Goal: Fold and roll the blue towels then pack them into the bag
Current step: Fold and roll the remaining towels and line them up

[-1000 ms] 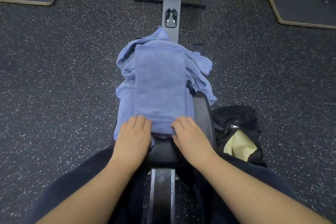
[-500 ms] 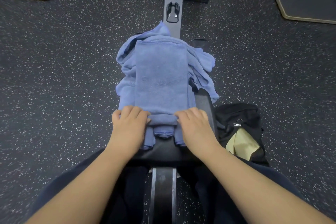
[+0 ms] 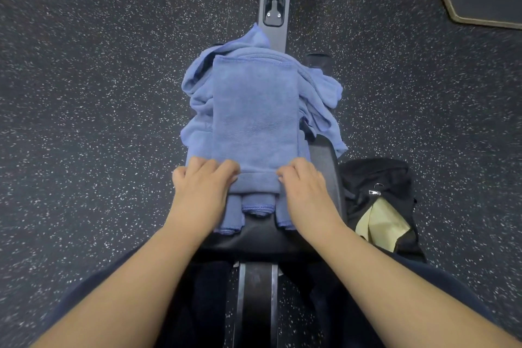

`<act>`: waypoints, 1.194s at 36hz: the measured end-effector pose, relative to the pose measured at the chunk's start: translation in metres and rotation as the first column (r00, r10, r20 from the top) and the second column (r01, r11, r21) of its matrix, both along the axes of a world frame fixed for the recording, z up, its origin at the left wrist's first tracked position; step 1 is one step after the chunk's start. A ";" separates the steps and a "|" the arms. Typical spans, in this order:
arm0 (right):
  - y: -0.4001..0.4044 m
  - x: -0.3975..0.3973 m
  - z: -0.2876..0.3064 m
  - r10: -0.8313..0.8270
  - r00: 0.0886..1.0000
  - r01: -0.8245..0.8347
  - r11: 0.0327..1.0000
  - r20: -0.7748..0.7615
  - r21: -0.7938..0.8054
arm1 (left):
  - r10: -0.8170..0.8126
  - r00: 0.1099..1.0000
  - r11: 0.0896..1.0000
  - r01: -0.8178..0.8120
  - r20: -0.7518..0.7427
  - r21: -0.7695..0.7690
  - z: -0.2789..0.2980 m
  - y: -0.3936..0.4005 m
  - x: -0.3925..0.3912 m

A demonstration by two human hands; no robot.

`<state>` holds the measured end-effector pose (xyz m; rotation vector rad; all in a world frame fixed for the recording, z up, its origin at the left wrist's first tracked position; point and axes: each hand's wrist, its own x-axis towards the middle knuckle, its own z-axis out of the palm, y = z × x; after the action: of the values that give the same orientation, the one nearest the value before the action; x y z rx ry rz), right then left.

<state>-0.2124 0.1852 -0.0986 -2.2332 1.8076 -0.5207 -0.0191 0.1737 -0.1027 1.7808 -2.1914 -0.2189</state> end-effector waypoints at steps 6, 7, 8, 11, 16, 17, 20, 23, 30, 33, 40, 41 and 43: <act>-0.002 -0.003 0.000 0.023 0.999 -0.027 0.990 -0.028 -0.139 | 0.011 1.000 0.999 -0.011 -0.002 -0.050 0.003 -0.001 0.000; -0.002 -0.002 0.001 0.026 0.999 -0.032 0.988 -0.037 -0.152 | 0.017 1.000 0.998 -0.019 -0.020 -0.055 0.006 -0.001 -0.001; -0.002 -0.001 0.003 0.038 0.999 -0.044 0.986 -0.038 -0.159 | 0.015 0.999 0.998 -0.018 -0.036 -0.062 0.008 -0.001 -0.003; -0.003 0.003 0.003 0.122 0.992 -0.117 0.984 0.033 -0.134 | -0.062 0.995 0.995 0.056 -0.075 -0.080 0.012 0.001 -0.009; 0.000 0.005 0.000 0.130 0.985 -0.118 0.988 0.116 -0.103 | -0.125 0.987 0.990 0.118 -0.105 -0.074 0.005 0.009 -0.018; 0.000 0.006 0.000 0.125 0.985 -0.114 0.988 0.118 -0.101 | -0.114 0.989 0.992 0.107 -0.098 -0.069 0.003 0.009 -0.019; 0.002 0.007 0.000 0.128 0.987 -0.118 0.987 0.095 -0.104 | -0.085 0.995 0.993 0.080 -0.055 -0.091 0.000 0.010 -0.020; 0.002 0.006 0.001 0.139 0.985 -0.128 0.986 0.102 -0.106 | -0.072 0.997 0.990 0.069 -0.026 -0.121 0.002 0.010 -0.021; -0.005 0.001 -0.007 0.139 0.985 -0.133 0.989 0.100 -0.060 | -0.087 0.996 0.985 0.089 0.015 -0.149 -0.002 0.006 -0.018; -0.006 0.001 -0.008 0.126 0.988 -0.121 0.991 0.093 -0.066 | -0.093 0.995 0.985 0.095 0.019 -0.147 -0.002 0.004 -0.017; -0.013 -0.005 -0.006 0.126 0.988 -0.113 0.983 0.084 -0.147 | -0.076 0.997 0.992 0.079 0.030 -0.094 -0.002 -0.003 -0.013; -0.014 -0.006 -0.007 0.122 0.990 -0.110 0.982 0.075 -0.156 | -0.076 0.997 0.993 0.079 0.028 -0.091 -0.002 -0.004 -0.012; -0.015 -0.008 -0.006 0.115 0.992 -0.105 0.982 0.056 -0.159 | -0.077 0.997 0.993 0.079 0.017 -0.087 -0.001 -0.006 -0.012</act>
<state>-0.2200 0.1700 -0.1047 -2.3716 1.6526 -0.7261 -0.0309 0.1679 -0.1038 1.6571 -2.2467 -0.1263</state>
